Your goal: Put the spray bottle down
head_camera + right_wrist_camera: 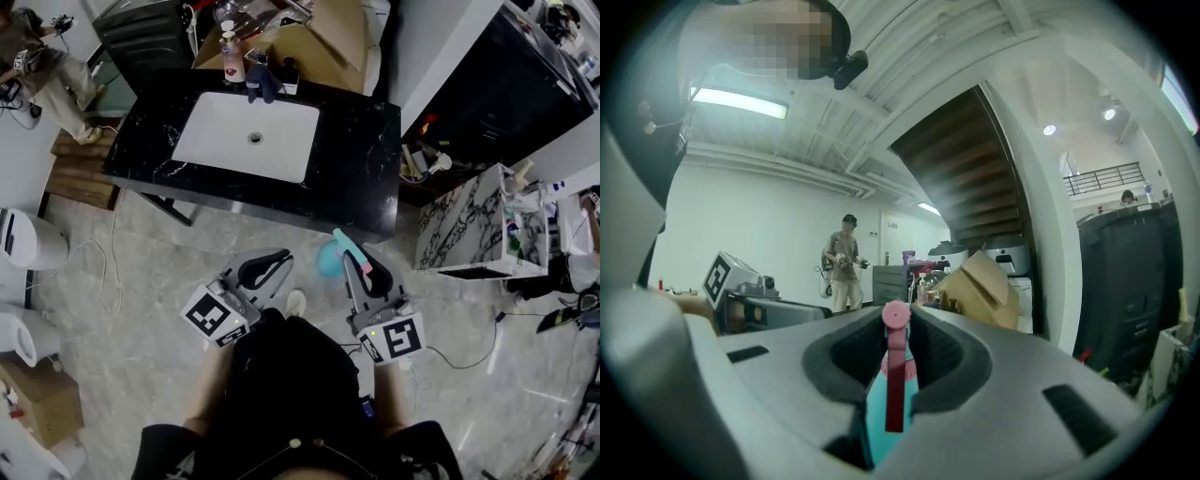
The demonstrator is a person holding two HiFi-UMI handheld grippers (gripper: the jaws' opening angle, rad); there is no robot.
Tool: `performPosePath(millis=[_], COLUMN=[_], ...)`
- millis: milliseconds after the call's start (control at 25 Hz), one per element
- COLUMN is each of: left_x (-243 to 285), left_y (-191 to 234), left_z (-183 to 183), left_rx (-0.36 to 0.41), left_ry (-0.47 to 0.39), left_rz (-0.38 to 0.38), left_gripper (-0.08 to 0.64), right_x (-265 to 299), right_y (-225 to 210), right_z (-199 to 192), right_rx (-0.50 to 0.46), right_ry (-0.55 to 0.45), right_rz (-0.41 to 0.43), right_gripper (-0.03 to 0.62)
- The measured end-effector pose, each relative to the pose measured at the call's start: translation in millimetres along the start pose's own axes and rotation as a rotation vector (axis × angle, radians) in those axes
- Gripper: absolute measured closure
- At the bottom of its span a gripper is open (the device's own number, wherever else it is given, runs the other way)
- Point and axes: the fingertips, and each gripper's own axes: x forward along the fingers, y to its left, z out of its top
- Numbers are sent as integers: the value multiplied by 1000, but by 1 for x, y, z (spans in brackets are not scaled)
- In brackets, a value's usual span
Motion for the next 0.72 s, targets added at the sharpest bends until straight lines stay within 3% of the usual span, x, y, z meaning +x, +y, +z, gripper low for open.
performPosePath(millis=[160,400,720], left_x=[17,36,66], left_y=[28,82,170], left_z=[-2,7,18], left_rx=[-21,-52,-43], left_ry=[20,-6,18], left_rz=[19,24,-59], left_gripper=[492,489,489], right_x=[39,96,192], right_y=[-31,-69,-126], right_z=[0,-1,-16], right_rx=[-14,-19,-43], right_ry=[-6,-11,12], right_rz=[-10,-67,-204], right_gripper=[526,526,526])
